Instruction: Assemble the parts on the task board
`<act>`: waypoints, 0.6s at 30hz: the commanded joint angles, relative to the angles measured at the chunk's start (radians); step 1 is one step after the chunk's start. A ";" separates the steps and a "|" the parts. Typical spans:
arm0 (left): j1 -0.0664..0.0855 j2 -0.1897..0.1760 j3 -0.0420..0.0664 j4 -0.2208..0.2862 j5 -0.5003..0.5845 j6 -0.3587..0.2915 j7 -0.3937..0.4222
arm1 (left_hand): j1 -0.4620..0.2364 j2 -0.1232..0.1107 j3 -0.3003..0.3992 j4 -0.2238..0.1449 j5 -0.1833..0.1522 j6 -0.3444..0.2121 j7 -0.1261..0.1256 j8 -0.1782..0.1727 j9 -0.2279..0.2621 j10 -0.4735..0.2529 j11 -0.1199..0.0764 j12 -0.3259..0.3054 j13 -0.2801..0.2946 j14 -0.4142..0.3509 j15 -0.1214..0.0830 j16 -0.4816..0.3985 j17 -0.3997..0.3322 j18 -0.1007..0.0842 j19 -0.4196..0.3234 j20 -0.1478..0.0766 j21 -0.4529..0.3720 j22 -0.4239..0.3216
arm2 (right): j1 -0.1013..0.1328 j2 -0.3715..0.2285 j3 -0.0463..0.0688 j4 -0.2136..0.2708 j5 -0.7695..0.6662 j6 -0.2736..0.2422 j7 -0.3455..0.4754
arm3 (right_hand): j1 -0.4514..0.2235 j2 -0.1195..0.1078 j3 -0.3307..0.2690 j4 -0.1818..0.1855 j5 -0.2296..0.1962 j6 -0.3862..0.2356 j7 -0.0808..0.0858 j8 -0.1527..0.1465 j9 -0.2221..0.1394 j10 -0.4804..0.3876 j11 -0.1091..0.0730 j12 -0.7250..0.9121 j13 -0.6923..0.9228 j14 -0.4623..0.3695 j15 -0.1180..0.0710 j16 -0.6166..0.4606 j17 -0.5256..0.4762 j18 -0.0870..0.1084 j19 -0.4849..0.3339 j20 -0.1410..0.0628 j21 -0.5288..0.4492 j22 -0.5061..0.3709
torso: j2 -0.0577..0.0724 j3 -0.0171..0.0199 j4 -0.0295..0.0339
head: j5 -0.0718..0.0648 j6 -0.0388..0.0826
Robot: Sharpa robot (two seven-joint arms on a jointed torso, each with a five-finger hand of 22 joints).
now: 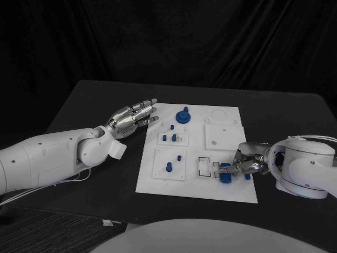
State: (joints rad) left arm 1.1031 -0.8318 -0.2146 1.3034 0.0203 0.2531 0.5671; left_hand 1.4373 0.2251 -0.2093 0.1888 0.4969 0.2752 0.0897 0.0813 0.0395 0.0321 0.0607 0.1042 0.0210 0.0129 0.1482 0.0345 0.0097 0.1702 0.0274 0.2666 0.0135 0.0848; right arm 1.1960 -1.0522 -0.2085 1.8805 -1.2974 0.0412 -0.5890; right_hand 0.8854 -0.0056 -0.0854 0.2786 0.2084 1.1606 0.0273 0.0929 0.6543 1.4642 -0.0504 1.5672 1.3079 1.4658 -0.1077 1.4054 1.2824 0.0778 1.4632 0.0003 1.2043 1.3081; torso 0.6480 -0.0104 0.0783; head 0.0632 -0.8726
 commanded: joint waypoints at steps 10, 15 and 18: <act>-0.003 0.001 0.001 0.002 0.005 0.017 0.007 | 0.001 0.005 0.002 -0.007 0.006 0.004 0.009 0.005 0.001 0.000 0.012 0.006 0.002 -0.001 -0.005 0.006 0.001 0.010 0.003 -0.002 0.004 -0.002 | -0.011 0.024 0.000 -0.026 -0.063 0.021 -0.027 | 0.112 -0.003 0.005 -0.058 0.040 0.011 -0.005 0.011 0.006 0.107 -0.005 0.004 0.263 0.055 -0.006 -0.013 -0.017 -0.003 0.006 -0.001 -0.009 0.164 | 0.001 -0.0004 0.0000 | 0.003 0.000; -0.003 0.001 0.001 0.003 0.005 0.018 0.005 | 0.001 0.005 0.002 -0.007 0.006 0.006 0.010 0.006 0.001 0.000 0.014 0.006 0.002 -0.001 -0.005 0.006 0.001 0.010 0.003 -0.002 0.004 -0.002 | -0.013 0.029 0.000 -0.030 -0.096 0.038 -0.030 | 0.213 0.006 0.035 -0.126 0.120 0.003 -0.007 0.009 0.009 0.107 -0.007 0.004 0.263 0.053 -0.008 -0.019 -0.029 -0.003 0.005 -0.003 -0.013 0.163 | 0.000 -0.0005 0.0008 | 0.002 0.000; -0.004 0.001 0.001 0.003 0.005 0.019 0.005 | 0.001 0.005 0.002 -0.007 0.006 0.006 0.010 0.006 0.001 0.000 0.014 0.006 0.002 -0.001 -0.005 0.006 0.001 0.010 0.003 -0.002 0.004 -0.002 | -0.014 0.030 0.000 -0.029 -0.122 0.044 -0.031 | 0.252 0.011 0.056 -0.153 0.111 -0.004 -0.008 0.006 0.008 0.107 -0.008 0.004 0.263 0.053 -0.009 -0.021 -0.034 -0.002 0.005 -0.004 -0.013 0.163 | 0.000 -0.0001 0.0010 | 0.003 0.000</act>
State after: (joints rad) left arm 1.1010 -0.8321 -0.2146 1.3039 0.0203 0.2570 0.5635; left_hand 1.4373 0.2251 -0.2064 0.1860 0.4968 0.2789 0.0933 0.0813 0.0393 0.0322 0.0681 0.1044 0.0219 0.0129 0.1482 0.0345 0.0097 0.1702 0.0274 0.2666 0.0135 0.0839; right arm 1.1869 -1.0210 -0.2047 1.8542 -1.3619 0.0548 -0.5936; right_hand 1.1082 -0.0127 -0.0448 0.1467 0.3172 1.1610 0.0214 0.0964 0.6606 1.4666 -0.0489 1.5673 1.3077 1.4652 -0.1076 1.3885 1.2496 0.0778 1.4632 0.0003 1.1945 1.3078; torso 0.6486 -0.0107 0.0792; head 0.0657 -0.8726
